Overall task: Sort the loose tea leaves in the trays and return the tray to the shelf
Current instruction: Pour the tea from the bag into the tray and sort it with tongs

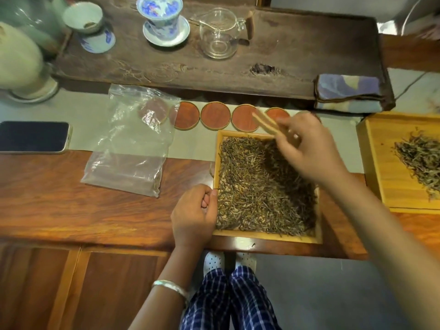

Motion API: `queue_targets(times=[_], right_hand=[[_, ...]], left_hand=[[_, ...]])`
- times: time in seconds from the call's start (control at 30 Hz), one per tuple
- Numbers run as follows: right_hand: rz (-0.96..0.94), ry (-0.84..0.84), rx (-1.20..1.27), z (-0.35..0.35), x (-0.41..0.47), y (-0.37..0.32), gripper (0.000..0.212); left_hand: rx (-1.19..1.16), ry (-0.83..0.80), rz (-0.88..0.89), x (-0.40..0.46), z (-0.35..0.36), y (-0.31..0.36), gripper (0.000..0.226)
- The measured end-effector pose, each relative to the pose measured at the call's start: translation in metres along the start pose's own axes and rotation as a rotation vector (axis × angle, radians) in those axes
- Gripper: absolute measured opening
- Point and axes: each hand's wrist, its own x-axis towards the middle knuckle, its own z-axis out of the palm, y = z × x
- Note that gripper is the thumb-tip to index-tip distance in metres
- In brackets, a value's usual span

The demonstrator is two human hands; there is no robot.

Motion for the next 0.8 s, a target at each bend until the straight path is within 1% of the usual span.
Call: queue_targets(times=[0.17, 0.23, 0.3, 0.4, 0.57, 0.67, 0.73, 0.8], right_hand=[[-0.179, -0.043, -0.066, 0.008, 0.103, -0.011, 0.027], [-0.203, -0.084, -0.097, 0.015, 0.134, -0.012, 0.026], [-0.208, -0.123, -0.128, 0.023, 0.153, -0.009, 0.025], [-0.197, -0.173, -0.182, 0.031, 0.164, 0.002, 0.026], [-0.155, -0.196, -0.199, 0.034, 0.165, 0.021, 0.024], [-0.164, -0.194, -0.192, 0.034, 0.168, 0.025, 0.025], [-0.162, -0.201, -0.178, 0.035, 0.168, 0.025, 0.029], [-0.148, -0.196, -0.152, 0.034, 0.165, 0.025, 0.041]], left_hand=[[0.006, -0.002, -0.016, -0.005, -0.002, 0.000, 0.022], [0.019, 0.017, 0.001, -0.006, -0.002, 0.001, 0.020], [0.034, 0.055, 0.053, -0.007, -0.002, 0.001, 0.020], [0.059, 0.074, 0.091, -0.006, -0.002, 0.000, 0.019], [0.068, 0.016, 0.033, 0.000, -0.004, 0.001, 0.022], [0.071, 0.003, 0.017, -0.001, -0.004, 0.001, 0.025], [0.073, 0.008, 0.009, -0.001, -0.004, 0.000, 0.025], [0.081, 0.015, 0.013, -0.001, -0.004, -0.001, 0.026]])
